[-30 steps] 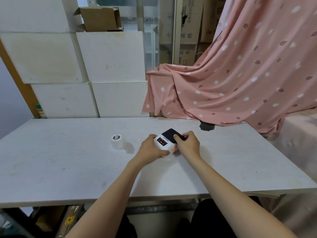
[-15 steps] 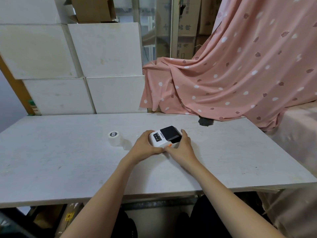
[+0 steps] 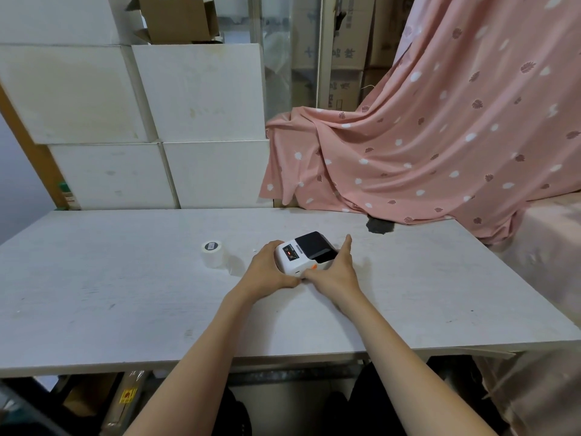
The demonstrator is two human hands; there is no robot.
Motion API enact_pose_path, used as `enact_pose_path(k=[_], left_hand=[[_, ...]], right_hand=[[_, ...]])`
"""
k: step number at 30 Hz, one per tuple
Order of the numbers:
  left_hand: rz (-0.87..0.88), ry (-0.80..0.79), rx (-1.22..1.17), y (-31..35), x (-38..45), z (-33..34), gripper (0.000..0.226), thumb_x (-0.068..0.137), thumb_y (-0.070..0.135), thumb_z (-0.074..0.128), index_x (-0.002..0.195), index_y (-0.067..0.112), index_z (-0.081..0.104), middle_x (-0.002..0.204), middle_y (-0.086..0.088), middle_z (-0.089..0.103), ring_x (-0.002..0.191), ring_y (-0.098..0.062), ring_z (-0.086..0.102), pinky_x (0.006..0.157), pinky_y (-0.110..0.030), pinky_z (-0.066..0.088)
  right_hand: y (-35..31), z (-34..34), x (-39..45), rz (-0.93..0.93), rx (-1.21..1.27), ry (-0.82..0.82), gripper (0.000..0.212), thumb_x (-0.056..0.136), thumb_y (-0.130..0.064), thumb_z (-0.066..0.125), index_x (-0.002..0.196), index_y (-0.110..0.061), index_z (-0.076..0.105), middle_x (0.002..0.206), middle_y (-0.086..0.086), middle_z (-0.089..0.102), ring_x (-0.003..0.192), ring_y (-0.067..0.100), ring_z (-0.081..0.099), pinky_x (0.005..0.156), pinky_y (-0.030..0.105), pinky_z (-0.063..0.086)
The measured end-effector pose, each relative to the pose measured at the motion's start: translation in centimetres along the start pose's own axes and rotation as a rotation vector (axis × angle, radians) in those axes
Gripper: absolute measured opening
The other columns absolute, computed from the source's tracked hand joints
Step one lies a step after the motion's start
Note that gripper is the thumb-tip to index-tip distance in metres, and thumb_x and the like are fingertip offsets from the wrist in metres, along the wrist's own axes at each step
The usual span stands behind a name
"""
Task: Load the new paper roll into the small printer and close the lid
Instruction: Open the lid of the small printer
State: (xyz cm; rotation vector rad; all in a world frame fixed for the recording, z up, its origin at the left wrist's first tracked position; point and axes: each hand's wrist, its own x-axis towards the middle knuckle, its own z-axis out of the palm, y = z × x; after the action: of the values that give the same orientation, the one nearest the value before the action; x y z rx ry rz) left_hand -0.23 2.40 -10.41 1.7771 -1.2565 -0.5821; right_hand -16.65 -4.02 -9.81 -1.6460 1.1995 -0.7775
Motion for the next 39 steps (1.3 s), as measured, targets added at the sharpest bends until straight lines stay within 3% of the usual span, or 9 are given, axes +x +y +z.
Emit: enact_pose_path(k=[7,9,11,15,20,24,28,33,39], left_hand=[[0.015,-0.002,0.008,0.1,-0.2,-0.1,0.072,0.057,0.019,0.087,0.121,0.028,0.055,0.112,0.009,0.064,0.098,0.0,0.062,0.067,-0.009,0.045],[0.008,-0.026,0.014,-0.1,-0.1,-0.3,0.074,0.057,0.021,0.086,0.123,0.029,0.053,0.113,0.009,0.064,0.101,-0.003,0.062,0.073,-0.016,0.049],[0.001,-0.091,0.054,-0.1,0.1,-0.9,0.077,0.057,0.026,0.085,0.125,0.031,0.05,0.115,0.01,0.063,0.106,-0.007,0.062,0.085,-0.027,0.054],[0.004,-0.218,0.104,0.1,0.3,-2.1,0.083,0.057,0.029,0.088,0.128,0.035,0.046,0.12,0.014,0.062,0.111,-0.006,0.061,0.098,-0.034,0.052],[0.016,-0.085,0.027,0.5,-1.6,-0.8,0.073,0.056,0.035,0.093,0.119,0.034,0.054,0.111,0.017,0.064,0.1,0.004,0.061,0.078,-0.018,0.049],[0.039,-0.036,0.038,0.7,-2.2,-0.4,0.072,0.057,0.038,0.09,0.119,0.034,0.054,0.11,0.018,0.063,0.098,0.003,0.061,0.073,-0.015,0.046],[0.029,-0.028,0.048,0.6,-2.3,-0.4,0.073,0.056,0.042,0.089,0.119,0.036,0.054,0.11,0.018,0.063,0.099,0.002,0.061,0.075,-0.018,0.047],[0.038,0.003,0.054,0.8,-2.8,-0.2,0.07,0.059,0.04,0.088,0.119,0.036,0.052,0.111,0.018,0.059,0.097,0.005,0.059,0.072,-0.015,0.045],[0.041,0.017,0.07,1.1,-3.0,-0.1,0.068,0.058,0.043,0.087,0.115,0.038,0.05,0.11,0.019,0.058,0.095,0.005,0.059,0.073,-0.019,0.049]], right_hand=[[0.5,-0.1,-0.3,-0.062,-0.039,-0.011,0.126,0.073,-0.021,0.082,0.161,-0.028,-0.008,0.154,0.004,0.036,0.136,0.022,0.043,0.098,0.025,0.038],[0.7,-1.2,-0.2,-0.049,-0.037,-0.094,0.126,0.069,-0.031,0.085,0.16,-0.032,-0.003,0.152,0.0,0.037,0.136,0.019,0.044,0.104,0.029,0.04],[0.4,-3.1,0.4,-0.039,-0.059,-0.215,0.126,0.062,-0.038,0.09,0.159,-0.035,0.009,0.147,-0.003,0.041,0.13,0.016,0.049,0.098,0.027,0.046],[-2.3,-6.3,2.1,-0.182,-0.389,-0.396,0.106,0.071,-0.031,0.089,0.157,-0.031,0.026,0.149,0.0,0.036,0.133,0.017,0.046,0.1,0.025,0.04],[-6.4,-5.7,3.7,-0.298,-0.843,-0.609,0.096,0.072,-0.029,0.088,0.152,-0.026,0.036,0.143,-0.002,0.042,0.131,0.021,0.046,0.109,0.037,0.041],[-8.0,-5.2,5.1,-0.345,-1.02,-0.678,0.086,0.065,-0.032,0.092,0.139,-0.028,0.048,0.131,-0.005,0.048,0.122,0.022,0.052,0.097,0.037,0.047],[-8.0,-6.1,5.4,-0.317,-0.928,-0.674,0.087,0.068,-0.032,0.091,0.142,-0.031,0.046,0.135,-0.012,0.049,0.122,0.016,0.052,0.099,0.033,0.046],[-5.3,-8.5,6.0,-0.186,-0.414,-0.668,0.079,0.079,-0.007,0.082,0.144,-0.032,0.046,0.14,-0.014,0.054,0.132,0.008,0.05,0.107,0.03,0.045],[-2.7,-9.7,5.8,-0.196,-0.207,-0.664,0.069,0.092,-0.015,0.071,0.151,-0.038,0.042,0.148,-0.026,0.047,0.13,-0.011,0.048,0.11,0.024,0.039]])
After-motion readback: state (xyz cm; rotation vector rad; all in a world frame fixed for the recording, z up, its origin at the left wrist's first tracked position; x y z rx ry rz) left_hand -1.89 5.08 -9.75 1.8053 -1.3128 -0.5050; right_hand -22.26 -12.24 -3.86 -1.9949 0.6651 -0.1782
